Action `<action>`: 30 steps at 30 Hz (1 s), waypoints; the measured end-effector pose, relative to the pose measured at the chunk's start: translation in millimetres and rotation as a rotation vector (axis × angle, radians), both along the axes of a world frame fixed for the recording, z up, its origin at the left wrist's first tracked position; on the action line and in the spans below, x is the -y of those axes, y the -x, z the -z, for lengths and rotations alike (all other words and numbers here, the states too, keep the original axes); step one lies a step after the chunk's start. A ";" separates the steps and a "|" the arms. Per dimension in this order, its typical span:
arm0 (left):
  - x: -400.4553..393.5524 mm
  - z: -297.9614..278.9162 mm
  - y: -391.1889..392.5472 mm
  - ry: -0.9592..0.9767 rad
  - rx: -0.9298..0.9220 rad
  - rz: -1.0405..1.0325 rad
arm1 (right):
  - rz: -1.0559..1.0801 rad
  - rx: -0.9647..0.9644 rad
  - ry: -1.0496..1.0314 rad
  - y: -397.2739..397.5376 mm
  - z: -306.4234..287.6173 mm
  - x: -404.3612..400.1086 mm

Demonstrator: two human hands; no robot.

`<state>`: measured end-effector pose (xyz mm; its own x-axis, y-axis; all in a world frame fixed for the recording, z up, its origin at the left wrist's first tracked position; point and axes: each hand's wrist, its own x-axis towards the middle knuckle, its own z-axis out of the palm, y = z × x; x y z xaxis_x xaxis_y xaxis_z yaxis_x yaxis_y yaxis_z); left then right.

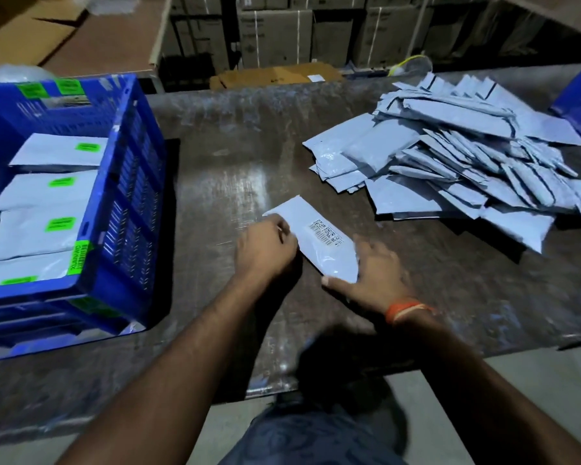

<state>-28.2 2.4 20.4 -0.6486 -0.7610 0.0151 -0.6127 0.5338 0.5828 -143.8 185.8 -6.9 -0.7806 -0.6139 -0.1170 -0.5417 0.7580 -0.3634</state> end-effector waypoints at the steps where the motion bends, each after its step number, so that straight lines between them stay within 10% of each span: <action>1: 7.3 1.8 3.1 0.042 -0.056 0.041 | -0.023 0.024 -0.068 -4.2 6.0 -1.9; 12: 2.2 39.5 -5.2 0.264 0.153 0.368 | -0.346 0.014 -0.188 41.1 0.7 -19.2; 17: -16.4 28.3 1.5 0.375 0.041 0.348 | -0.137 -0.029 0.284 17.4 -1.9 7.8; 30: -21.8 54.6 -3.8 0.389 0.223 0.351 | -0.012 -0.157 -0.103 4.6 26.8 10.1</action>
<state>-24.4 24.2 -34.2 -0.8812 -0.4650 0.0853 -0.4455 0.8772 0.1792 -148.5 175.7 -33.7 -0.7872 -0.6141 -0.0573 -0.5945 0.7802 -0.1943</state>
